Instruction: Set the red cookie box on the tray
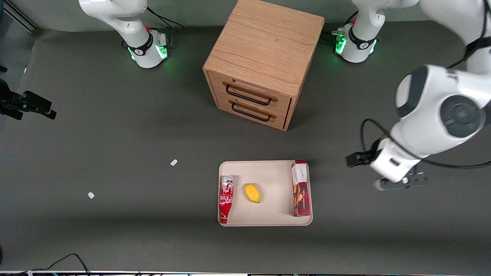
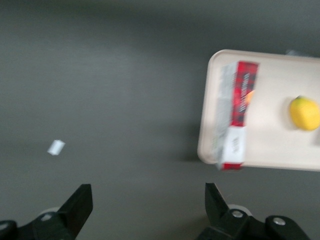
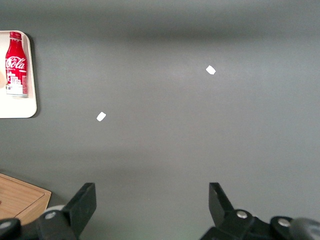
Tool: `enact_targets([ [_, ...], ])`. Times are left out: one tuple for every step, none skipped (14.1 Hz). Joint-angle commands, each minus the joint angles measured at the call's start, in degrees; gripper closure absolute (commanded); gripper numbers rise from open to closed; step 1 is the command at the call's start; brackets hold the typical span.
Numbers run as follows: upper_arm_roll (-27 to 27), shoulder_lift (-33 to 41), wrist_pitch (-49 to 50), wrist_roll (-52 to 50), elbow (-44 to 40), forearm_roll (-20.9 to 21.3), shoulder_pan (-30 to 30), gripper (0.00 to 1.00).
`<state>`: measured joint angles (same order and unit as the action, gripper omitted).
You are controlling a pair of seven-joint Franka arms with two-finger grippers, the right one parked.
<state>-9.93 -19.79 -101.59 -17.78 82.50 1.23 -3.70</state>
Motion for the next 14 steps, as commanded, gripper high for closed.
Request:
enact_targets([
  [0.9,11.0,-0.9,9.5,12.6,-0.4,4.5,0.00],
  [1.4,13.7,-0.8,11.9,15.2,-0.4,5.8,0.00],
  [1.9,16.4,-0.7,14.2,17.8,-0.4,7.2,0.00],
  [2.4,18.8,-0.7,16.4,20.0,-0.4,8.3,0.00],
  [3.6,20.7,-0.5,18.5,21.6,-0.4,8.7,0.00],
  [4.3,22.1,0.9,19.6,22.1,-0.4,8.8,0.00],
  [4.8,23.1,2.7,19.9,22.1,-0.7,9.2,0.00],
  [4.8,24.3,3.1,20.1,21.9,-1.0,9.4,0.00],
  [4.8,24.9,3.3,20.1,21.6,-1.0,9.5,0.00],
  [4.7,25.6,3.3,20.1,21.2,-1.0,9.5,0.00],
  [4.7,25.8,3.2,20.2,21.1,-0.9,9.5,0.00],
  [4.7,25.9,3.2,20.5,21.0,-1.0,9.5,0.00],
  [4.7,26.1,3.2,20.7,20.7,-1.1,9.5,0.00],
  [4.7,26.3,3.2,20.7,20.4,-1.1,9.5,0.00],
])
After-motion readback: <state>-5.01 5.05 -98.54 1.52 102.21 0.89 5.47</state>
